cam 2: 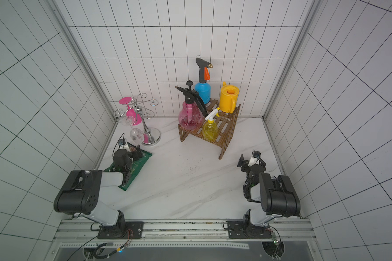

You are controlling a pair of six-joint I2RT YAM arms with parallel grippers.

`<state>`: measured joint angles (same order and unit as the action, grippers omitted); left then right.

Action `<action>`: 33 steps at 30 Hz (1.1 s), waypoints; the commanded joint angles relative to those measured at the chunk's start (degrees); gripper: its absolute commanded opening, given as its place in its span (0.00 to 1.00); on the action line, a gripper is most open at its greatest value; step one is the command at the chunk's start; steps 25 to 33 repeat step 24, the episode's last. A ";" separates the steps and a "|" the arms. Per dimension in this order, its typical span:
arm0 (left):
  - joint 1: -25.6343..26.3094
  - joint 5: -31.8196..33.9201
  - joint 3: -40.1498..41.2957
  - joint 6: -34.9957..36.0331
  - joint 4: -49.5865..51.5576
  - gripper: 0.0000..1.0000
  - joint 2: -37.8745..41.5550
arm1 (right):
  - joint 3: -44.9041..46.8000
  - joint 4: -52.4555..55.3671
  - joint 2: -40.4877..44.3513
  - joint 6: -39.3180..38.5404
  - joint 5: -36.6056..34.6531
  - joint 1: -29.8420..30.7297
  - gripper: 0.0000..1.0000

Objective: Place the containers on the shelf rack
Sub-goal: Reset both arms

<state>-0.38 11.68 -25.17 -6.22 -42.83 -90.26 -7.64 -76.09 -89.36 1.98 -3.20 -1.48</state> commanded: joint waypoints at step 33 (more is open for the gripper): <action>-0.01 -0.52 -0.88 -0.08 -0.28 0.98 1.01 | 0.76 -5.82 -1.06 1.88 -5.58 0.55 0.99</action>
